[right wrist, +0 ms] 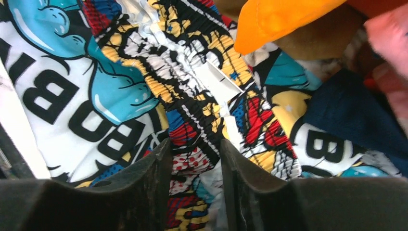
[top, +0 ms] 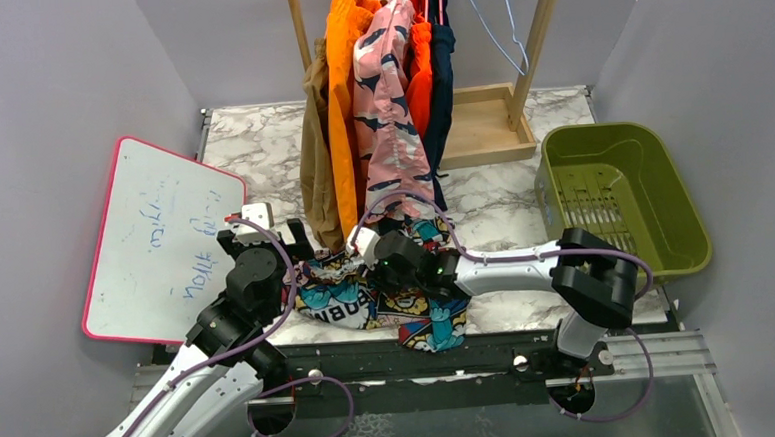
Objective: Remove the shorts from the hanger
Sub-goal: Adjust the shorts at the center of the board.
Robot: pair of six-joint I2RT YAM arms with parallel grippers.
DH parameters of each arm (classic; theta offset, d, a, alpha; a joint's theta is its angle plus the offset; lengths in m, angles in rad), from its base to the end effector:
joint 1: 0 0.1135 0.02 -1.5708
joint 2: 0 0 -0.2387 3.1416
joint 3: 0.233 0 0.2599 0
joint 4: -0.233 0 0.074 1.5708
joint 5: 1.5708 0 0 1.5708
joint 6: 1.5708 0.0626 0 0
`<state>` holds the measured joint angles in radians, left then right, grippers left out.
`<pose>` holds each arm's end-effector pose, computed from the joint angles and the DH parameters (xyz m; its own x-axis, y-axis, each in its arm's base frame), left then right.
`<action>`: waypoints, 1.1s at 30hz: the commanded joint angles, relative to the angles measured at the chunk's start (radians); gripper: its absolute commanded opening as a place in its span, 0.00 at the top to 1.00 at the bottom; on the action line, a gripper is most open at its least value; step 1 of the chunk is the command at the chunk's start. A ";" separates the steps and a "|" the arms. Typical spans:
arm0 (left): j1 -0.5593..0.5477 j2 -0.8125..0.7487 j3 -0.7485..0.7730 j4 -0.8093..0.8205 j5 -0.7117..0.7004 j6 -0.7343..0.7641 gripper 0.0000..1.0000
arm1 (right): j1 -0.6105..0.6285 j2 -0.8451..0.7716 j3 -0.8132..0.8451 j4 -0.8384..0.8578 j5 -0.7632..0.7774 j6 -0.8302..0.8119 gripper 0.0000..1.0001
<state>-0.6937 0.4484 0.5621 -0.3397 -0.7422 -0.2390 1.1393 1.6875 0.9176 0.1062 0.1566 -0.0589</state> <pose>0.1550 -0.0739 0.2784 -0.1590 -0.0946 -0.9827 -0.0750 0.9937 -0.0836 0.1670 0.3394 0.1340 -0.2074 -0.5895 -0.7807 -0.8595 0.4909 -0.1423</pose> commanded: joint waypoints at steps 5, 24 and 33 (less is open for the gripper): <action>0.005 -0.005 0.000 -0.005 -0.011 -0.008 0.01 | 0.002 -0.066 0.010 0.004 0.060 -0.085 0.20; 0.005 -0.024 0.004 -0.010 -0.028 -0.012 0.01 | -0.060 0.224 0.072 -0.089 -0.081 -0.069 0.11; 0.005 -0.025 0.004 -0.010 -0.034 -0.013 0.01 | -0.058 0.159 -0.084 -0.091 -0.187 0.052 0.94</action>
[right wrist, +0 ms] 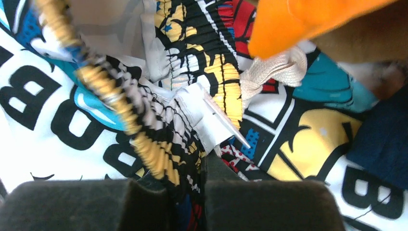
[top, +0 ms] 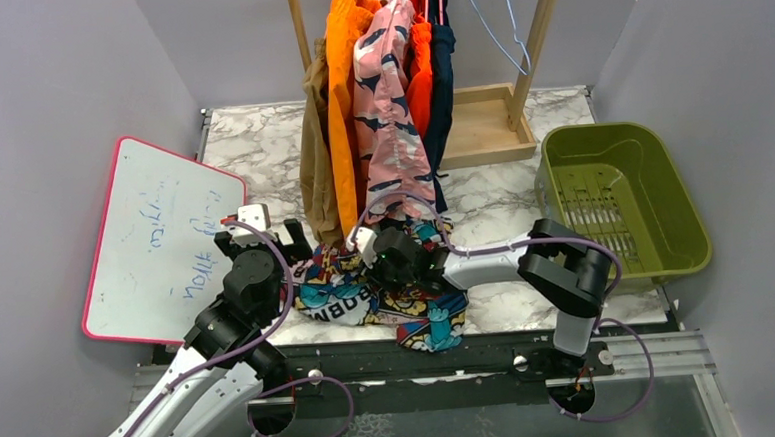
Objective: Remove the shorts from the hanger
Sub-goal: Adjust the shorts at the center of the board.
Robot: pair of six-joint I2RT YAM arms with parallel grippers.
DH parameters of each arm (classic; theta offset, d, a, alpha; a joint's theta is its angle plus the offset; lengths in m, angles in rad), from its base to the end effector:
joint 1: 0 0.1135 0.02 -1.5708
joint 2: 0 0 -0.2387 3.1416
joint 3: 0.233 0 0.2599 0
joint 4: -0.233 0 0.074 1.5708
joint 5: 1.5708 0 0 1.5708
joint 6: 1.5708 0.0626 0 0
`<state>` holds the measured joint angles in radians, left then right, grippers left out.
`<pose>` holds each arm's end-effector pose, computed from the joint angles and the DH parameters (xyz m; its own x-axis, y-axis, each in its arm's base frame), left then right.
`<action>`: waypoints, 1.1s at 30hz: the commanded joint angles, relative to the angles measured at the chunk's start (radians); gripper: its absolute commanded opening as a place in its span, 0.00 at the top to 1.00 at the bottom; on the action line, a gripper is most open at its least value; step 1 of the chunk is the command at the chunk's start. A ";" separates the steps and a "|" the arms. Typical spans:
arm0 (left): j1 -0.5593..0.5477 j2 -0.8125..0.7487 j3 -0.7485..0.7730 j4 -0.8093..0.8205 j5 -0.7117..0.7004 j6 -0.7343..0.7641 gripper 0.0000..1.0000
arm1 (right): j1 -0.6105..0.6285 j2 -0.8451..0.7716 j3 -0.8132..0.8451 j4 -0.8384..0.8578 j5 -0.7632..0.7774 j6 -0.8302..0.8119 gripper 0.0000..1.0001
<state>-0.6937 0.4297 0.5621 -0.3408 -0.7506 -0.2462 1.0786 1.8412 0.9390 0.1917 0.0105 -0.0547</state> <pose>0.1526 -0.0713 0.2810 -0.1432 -0.1127 -0.9833 -0.0829 0.9914 -0.1016 0.1854 0.3444 0.0932 -0.2598 -0.6001 -0.7565 -0.8930 0.4474 -0.0483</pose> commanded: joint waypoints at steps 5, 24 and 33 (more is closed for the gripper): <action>0.005 0.008 0.005 -0.008 -0.023 -0.005 0.01 | 0.003 -0.261 -0.189 -0.119 -0.031 0.062 0.99; 0.006 0.011 0.005 -0.009 -0.027 -0.005 0.01 | 0.001 -1.086 -0.277 -0.341 0.785 0.278 0.99; 0.006 0.033 0.007 -0.008 -0.021 -0.002 0.01 | 0.001 -1.035 -0.288 -0.903 0.498 0.952 0.82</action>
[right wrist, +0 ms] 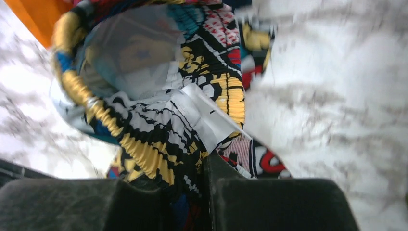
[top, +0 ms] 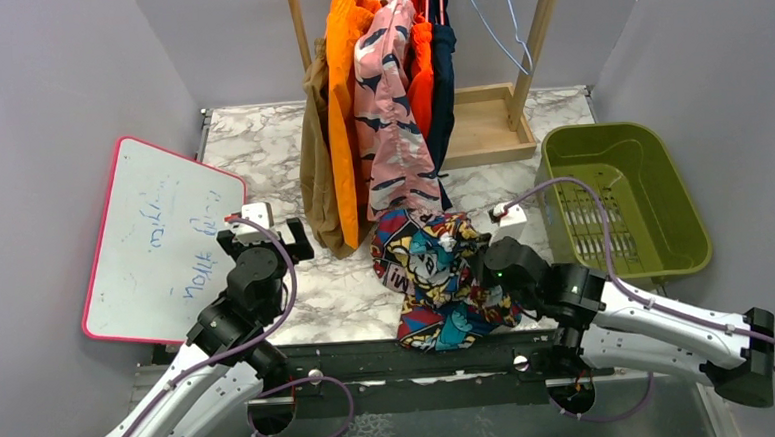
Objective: Remove the shorts from the hanger
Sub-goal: Adjust the shorts at the center of the board.
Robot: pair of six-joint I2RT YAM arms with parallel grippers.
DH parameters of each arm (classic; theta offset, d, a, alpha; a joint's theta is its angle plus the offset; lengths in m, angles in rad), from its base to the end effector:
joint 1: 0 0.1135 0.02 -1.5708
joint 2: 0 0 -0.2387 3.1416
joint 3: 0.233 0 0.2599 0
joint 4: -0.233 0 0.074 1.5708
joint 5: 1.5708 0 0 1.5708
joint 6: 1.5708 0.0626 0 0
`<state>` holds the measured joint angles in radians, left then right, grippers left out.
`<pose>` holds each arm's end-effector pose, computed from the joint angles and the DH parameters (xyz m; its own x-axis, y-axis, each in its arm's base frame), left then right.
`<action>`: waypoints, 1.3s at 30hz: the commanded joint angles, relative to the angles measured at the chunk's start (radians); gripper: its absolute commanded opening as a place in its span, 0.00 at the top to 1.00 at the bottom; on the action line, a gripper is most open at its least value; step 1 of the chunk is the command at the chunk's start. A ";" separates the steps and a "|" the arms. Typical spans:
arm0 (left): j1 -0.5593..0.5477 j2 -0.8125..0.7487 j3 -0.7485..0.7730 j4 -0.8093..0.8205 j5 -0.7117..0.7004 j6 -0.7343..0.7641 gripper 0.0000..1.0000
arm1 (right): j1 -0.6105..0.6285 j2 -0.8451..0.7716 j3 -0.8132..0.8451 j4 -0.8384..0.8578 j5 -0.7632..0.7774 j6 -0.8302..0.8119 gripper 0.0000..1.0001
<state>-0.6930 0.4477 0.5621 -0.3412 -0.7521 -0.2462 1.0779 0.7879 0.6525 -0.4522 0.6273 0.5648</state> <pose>0.1549 -0.0731 0.2784 -0.1567 -0.1012 -0.9825 -0.0864 0.9923 -0.0885 0.1337 0.1712 0.2389 -0.4796 0.0229 -0.8772 -0.2668 0.9485 0.1706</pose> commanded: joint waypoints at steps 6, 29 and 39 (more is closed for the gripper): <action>0.007 0.020 0.007 -0.008 -0.012 -0.001 0.01 | 0.002 0.147 -0.051 -0.176 -0.254 0.263 0.51; 0.006 0.012 0.004 -0.008 -0.007 0.004 0.01 | 0.002 0.849 0.012 0.009 -0.207 0.331 0.43; 0.007 0.013 0.004 -0.008 -0.009 0.003 0.01 | 0.001 0.608 0.056 -0.074 0.048 0.315 0.99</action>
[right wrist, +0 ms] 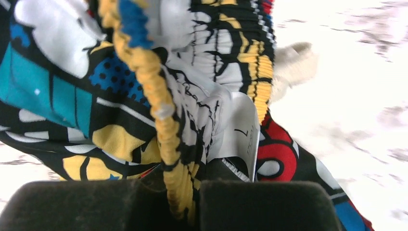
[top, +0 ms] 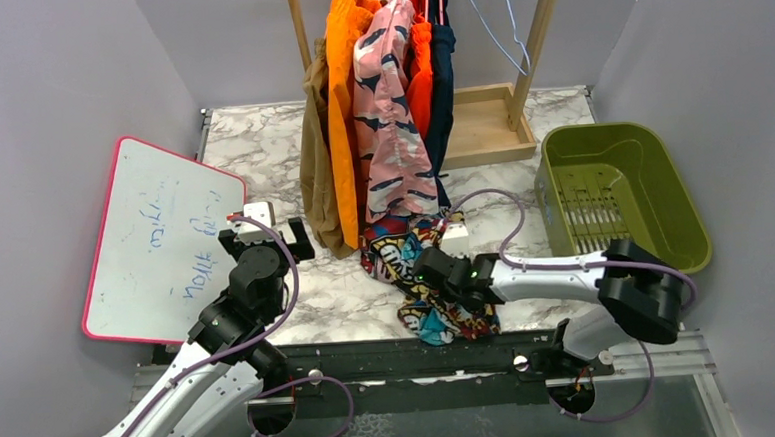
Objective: Remove the shorts from the hanger
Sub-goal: Adjust the shorts at the center of the board, then pick up the shorts at the center of the board.
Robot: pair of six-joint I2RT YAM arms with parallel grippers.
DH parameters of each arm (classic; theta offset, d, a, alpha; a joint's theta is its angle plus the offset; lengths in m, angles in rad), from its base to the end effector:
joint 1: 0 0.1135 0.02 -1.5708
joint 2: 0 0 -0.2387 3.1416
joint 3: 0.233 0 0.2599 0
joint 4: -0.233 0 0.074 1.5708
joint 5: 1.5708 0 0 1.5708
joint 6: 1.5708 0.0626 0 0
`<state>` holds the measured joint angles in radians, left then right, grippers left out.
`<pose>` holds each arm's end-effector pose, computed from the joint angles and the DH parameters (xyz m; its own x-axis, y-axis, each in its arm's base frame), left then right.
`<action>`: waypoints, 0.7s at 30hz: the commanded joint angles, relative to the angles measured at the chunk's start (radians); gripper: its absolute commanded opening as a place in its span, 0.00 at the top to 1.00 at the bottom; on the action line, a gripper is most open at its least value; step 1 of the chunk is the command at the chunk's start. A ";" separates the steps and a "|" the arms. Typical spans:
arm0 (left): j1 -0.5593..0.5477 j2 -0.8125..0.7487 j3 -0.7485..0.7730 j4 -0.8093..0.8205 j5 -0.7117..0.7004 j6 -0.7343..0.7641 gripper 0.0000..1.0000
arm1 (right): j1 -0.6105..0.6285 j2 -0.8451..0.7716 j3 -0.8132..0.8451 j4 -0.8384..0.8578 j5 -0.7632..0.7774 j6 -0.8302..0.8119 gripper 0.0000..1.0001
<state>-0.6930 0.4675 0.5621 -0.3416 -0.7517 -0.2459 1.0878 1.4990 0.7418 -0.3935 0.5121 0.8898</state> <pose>0.1574 -0.0751 0.2754 -0.1720 -0.0883 -0.9811 -0.0872 0.9934 -0.0741 0.1574 0.2340 0.1041 -0.7947 -0.0570 -0.6044 -0.0981 0.9946 0.0352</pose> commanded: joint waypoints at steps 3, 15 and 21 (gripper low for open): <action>0.007 -0.007 0.004 -0.008 -0.009 0.003 0.01 | -0.009 -0.290 -0.019 -0.151 0.248 -0.064 0.99; 0.007 -0.004 0.005 -0.008 -0.005 0.003 0.01 | -0.055 -0.620 0.180 -0.446 0.620 -0.076 0.99; 0.007 -0.002 0.005 -0.007 -0.004 0.003 0.01 | -0.056 -0.711 0.262 -0.355 0.785 -0.251 0.99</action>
<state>-0.6930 0.4675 0.5621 -0.3416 -0.7517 -0.2459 1.0340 0.8440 0.9478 -0.8120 1.0843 0.7765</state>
